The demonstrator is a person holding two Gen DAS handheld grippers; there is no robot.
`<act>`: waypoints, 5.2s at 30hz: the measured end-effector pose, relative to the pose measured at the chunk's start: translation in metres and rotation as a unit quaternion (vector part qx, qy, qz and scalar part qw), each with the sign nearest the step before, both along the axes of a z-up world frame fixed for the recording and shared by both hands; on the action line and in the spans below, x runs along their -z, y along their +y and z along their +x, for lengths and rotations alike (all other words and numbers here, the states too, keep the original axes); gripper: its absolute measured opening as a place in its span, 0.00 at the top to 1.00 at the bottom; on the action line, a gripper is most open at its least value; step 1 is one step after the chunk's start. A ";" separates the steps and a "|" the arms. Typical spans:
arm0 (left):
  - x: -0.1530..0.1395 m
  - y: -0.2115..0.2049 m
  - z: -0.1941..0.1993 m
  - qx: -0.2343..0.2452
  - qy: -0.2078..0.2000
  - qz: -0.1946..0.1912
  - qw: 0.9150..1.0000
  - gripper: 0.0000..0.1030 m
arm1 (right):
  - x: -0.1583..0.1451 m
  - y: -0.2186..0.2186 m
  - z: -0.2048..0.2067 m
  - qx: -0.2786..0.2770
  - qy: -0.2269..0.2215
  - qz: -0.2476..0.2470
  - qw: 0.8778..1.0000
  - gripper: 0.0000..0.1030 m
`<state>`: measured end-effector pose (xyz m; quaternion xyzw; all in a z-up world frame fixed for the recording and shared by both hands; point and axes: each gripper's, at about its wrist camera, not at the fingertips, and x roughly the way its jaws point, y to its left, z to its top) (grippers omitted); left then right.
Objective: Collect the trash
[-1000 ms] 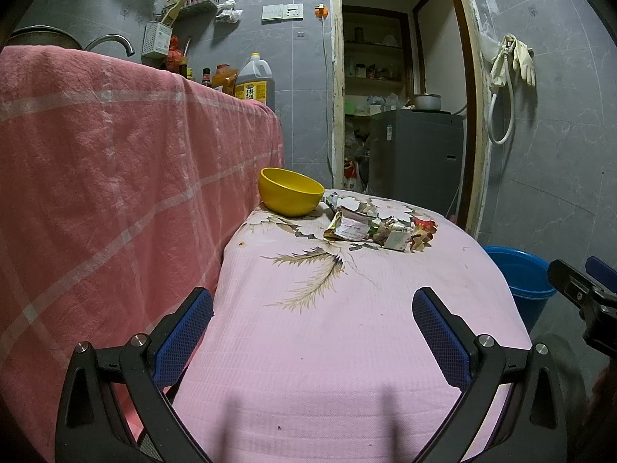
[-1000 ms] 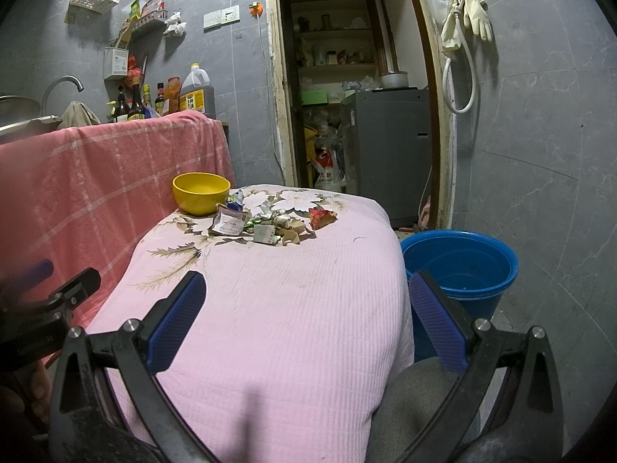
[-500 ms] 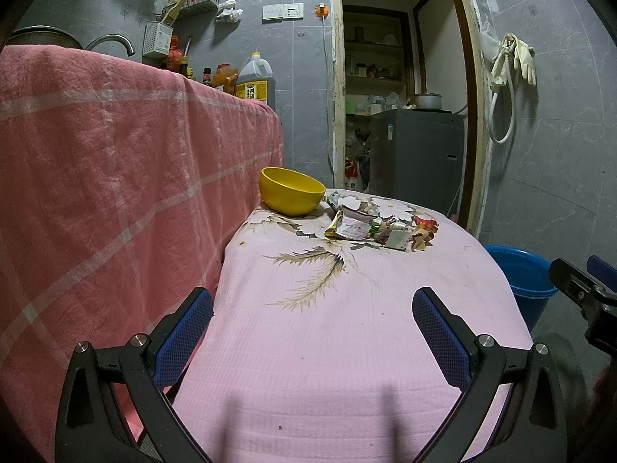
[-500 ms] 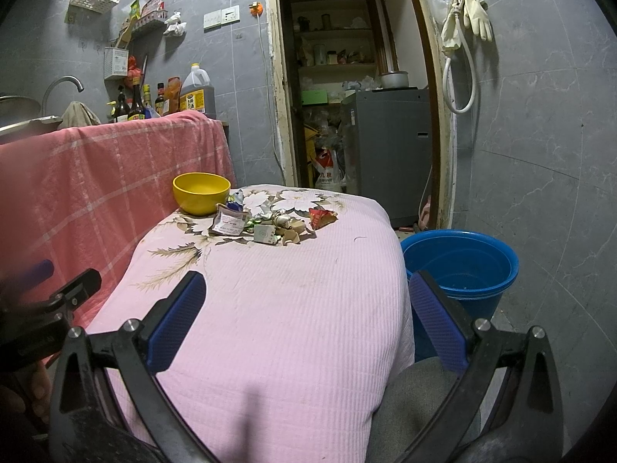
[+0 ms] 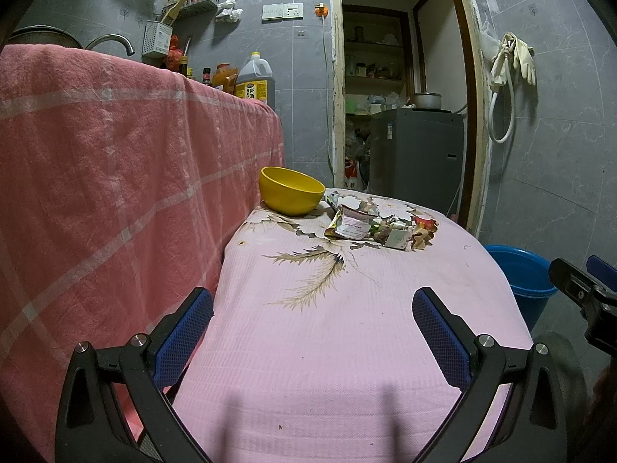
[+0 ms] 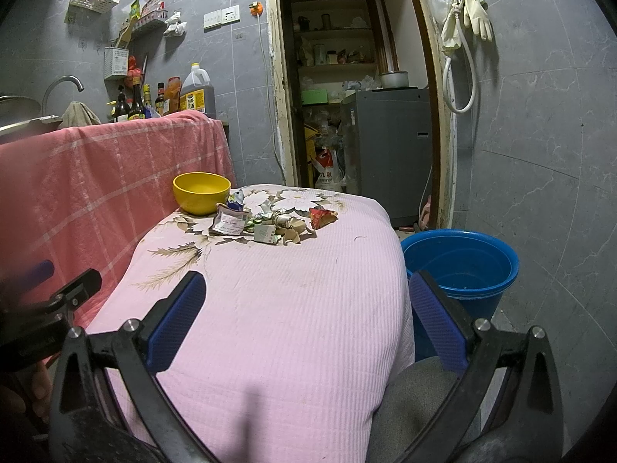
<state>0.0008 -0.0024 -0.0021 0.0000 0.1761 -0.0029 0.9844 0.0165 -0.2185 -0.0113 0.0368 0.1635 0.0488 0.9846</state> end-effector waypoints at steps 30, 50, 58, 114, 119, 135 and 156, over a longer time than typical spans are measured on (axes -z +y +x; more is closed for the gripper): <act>0.003 0.000 0.007 0.000 -0.006 0.007 1.000 0.01 | -0.002 0.000 0.004 0.000 -0.008 -0.001 1.000 0.00; -0.042 -0.018 0.081 0.012 -0.052 0.010 0.999 0.01 | -0.049 -0.013 0.072 -0.028 -0.083 -0.024 0.996 0.00; -0.048 -0.018 0.126 0.008 -0.046 0.012 0.999 0.01 | -0.059 -0.009 0.118 -0.033 -0.096 -0.036 0.994 0.00; 0.031 -0.014 0.304 0.094 0.259 -0.054 0.960 0.80 | 0.049 0.019 0.296 -0.169 0.230 -0.037 0.958 0.54; 0.027 -0.014 0.294 0.102 0.257 -0.068 0.959 0.81 | 0.049 0.016 0.291 -0.168 0.226 -0.029 0.959 0.59; -0.010 -0.026 0.244 0.115 0.169 -0.108 0.973 0.81 | 0.008 -0.019 0.242 -0.144 0.121 0.034 0.982 0.66; -0.096 -0.199 0.233 0.266 0.020 -0.148 0.952 0.81 | -0.090 -0.158 0.167 0.031 -0.087 0.009 0.996 0.62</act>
